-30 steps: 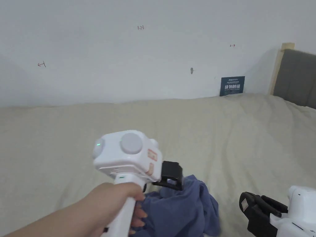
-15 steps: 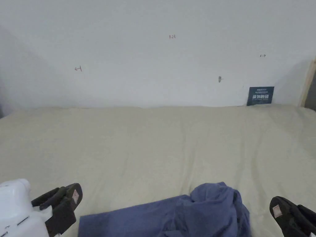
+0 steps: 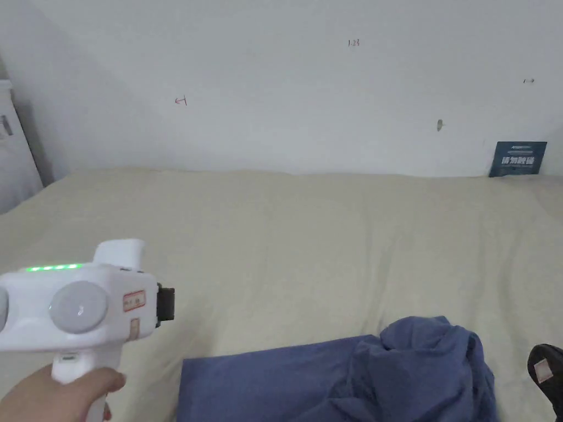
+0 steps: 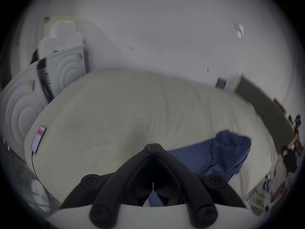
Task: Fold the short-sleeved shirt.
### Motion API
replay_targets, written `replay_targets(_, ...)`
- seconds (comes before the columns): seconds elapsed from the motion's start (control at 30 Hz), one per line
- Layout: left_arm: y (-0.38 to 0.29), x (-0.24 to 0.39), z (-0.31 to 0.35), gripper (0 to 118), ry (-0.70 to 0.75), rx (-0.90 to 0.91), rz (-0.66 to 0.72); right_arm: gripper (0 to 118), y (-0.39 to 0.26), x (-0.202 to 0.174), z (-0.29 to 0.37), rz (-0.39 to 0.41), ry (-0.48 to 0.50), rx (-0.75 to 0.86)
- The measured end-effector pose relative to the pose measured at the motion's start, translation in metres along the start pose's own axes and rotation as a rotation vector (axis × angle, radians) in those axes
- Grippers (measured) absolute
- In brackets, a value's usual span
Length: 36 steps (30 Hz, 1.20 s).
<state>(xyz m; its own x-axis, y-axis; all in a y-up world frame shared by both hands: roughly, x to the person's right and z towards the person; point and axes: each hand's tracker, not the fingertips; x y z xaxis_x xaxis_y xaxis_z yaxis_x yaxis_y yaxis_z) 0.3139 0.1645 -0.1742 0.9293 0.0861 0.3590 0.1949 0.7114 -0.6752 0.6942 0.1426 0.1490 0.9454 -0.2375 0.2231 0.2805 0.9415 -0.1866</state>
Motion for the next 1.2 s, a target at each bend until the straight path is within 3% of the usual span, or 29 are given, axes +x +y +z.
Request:
replay_targets(0.13, 0.031, 0.001, -0.074, 4, -0.045, -0.256, 0.030, 4, -0.004, 0.001, -0.012, -0.027, 0.013, -0.040)
replay_targets(0.17, 0.033, 0.000, -0.087, 22, -0.045, -0.288, 0.055, 4, -0.007, 0.001, -0.015, -0.022, 0.011, -0.050)
replay_targets(0.2, 0.034, 0.000, -0.107, 67, -0.020, -0.322, 0.090, 4, -0.010, 0.002, -0.018, -0.017, 0.009, -0.061)
replay_targets(0.23, 0.029, 0.000, -0.113, 92, 0.005, -0.385, 0.098, 4, -0.013, 0.003, -0.022, -0.014, 0.007, -0.072)
replay_targets(0.27, 0.024, 0.002, -0.125, 105, 0.019, -0.455, 0.079, 4, -0.016, 0.003, -0.026, -0.013, 0.005, -0.084)
replay_targets(0.37, 0.009, 0.003, -0.159, 107, -0.004, -0.556, 0.096, 4, -0.026, 0.007, -0.035, -0.024, 0.007, -0.124)
replay_targets(0.5, -0.010, 0.024, -0.172, 107, 0.081, -0.561, 0.041, 4, -0.034, 0.008, -0.042, -0.029, 0.012, -0.161)
replay_targets(0.7, -0.013, 0.012, -0.198, 111, 0.098, -0.610, 0.121, 4, -0.038, 0.012, -0.049, -0.021, 0.014, -0.186)
replay_targets(0.8, -0.013, 0.014, -0.197, 108, 0.117, -0.610, 0.117, 4, -0.041, 0.012, -0.052, -0.044, 0.010, -0.197)
replay_targets(0.87, -0.016, 0.018, -0.188, 96, 0.128, -0.601, 0.104, 4, -0.042, 0.012, -0.053, -0.065, 0.006, -0.204)
replay_targets(0.93, -0.017, 0.024, -0.178, 68, 0.129, -0.564, 0.060, 4, -0.042, 0.013, -0.053, -0.078, 0.010, -0.206)
replay_targets(0.97, -0.016, 0.026, -0.172, 47, 0.129, -0.554, 0.045, 4, -0.042, 0.013, -0.053, -0.079, 0.011, -0.207)
replay_targets(1.0, -0.014, 0.027, -0.167, 11, 0.107, -0.563, -0.008, 4, -0.042, 0.012, -0.053, -0.076, 0.011, -0.206)
replay_targets(1.07, -0.013, 0.029, -0.164, 10, 0.037, -0.561, 0.046, 4, -0.042, 0.012, -0.052, -0.072, 0.012, -0.202)
replay_targets(1.2, -0.011, 0.016, -0.169, 8, 0.055, -0.541, 0.062, 4, -0.036, 0.015, -0.049, -0.079, 0.020, -0.188)
